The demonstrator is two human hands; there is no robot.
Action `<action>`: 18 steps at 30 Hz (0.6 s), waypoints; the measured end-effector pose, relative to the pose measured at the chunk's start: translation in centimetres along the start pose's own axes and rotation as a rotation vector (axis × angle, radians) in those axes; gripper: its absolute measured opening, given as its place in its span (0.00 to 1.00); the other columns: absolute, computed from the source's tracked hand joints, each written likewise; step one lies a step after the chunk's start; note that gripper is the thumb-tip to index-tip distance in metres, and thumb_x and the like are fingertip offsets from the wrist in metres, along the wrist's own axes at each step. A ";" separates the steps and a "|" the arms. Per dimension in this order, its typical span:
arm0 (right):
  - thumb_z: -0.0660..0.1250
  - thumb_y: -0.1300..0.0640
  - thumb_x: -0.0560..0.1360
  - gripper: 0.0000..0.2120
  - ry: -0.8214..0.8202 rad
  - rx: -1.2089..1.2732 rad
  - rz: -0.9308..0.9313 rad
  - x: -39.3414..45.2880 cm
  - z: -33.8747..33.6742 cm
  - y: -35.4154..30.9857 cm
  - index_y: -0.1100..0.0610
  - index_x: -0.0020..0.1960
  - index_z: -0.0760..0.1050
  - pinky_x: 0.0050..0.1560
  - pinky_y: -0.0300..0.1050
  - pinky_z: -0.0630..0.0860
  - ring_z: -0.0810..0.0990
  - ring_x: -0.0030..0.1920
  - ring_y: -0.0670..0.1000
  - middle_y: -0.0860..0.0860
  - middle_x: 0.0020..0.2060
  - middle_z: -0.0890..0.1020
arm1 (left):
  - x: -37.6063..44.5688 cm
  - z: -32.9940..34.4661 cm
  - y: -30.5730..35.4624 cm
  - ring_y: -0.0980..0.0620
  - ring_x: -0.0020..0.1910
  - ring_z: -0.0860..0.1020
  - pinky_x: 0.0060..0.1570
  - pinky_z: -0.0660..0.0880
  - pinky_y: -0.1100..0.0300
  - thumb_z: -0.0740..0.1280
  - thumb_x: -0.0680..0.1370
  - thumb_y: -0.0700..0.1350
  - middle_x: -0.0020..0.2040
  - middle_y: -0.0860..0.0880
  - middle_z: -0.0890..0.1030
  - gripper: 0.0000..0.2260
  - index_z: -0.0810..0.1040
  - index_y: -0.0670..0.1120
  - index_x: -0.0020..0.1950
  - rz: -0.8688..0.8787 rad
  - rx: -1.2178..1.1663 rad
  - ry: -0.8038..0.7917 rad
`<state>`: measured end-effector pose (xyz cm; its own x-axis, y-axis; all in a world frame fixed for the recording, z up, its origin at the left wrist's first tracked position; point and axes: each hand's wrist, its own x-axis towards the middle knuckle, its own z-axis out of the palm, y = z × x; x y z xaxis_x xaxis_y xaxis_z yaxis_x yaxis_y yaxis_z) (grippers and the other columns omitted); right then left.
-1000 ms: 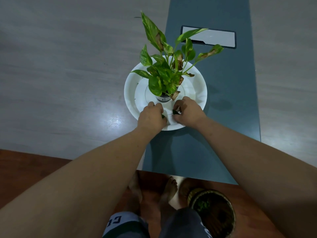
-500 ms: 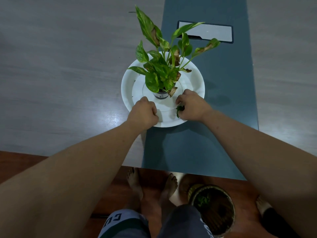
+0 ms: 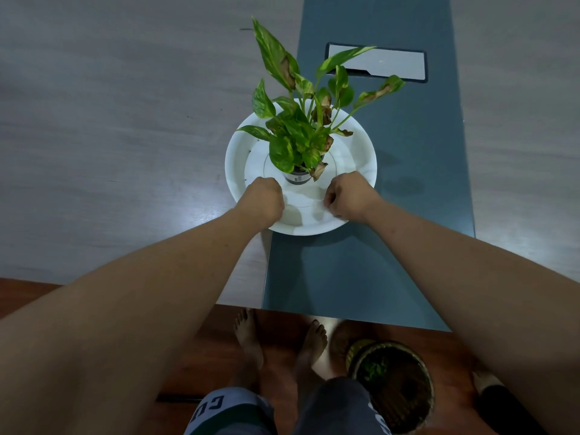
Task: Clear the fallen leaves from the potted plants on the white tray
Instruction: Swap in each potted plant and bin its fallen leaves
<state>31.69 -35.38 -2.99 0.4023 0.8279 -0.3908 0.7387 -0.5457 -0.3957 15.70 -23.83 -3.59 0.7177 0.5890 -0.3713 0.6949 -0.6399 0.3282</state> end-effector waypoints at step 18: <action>0.66 0.66 0.72 0.11 0.032 0.146 0.120 -1.1 -2.0 -0.2 0.59 0.47 0.86 0.50 0.39 0.77 0.82 0.48 0.52 0.52 0.46 0.87 | 0.0 -1.1 -1.5 0.44 0.45 0.83 0.47 0.82 0.49 0.67 0.68 0.36 0.44 0.39 0.86 0.09 0.84 0.33 0.44 -0.248 -0.324 0.088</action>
<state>32.16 -35.92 -0.81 0.5011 0.7582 -0.4171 0.5987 -0.6518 -0.4655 14.75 -22.36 -3.17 0.5181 0.7546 -0.4026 0.8151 -0.2931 0.4997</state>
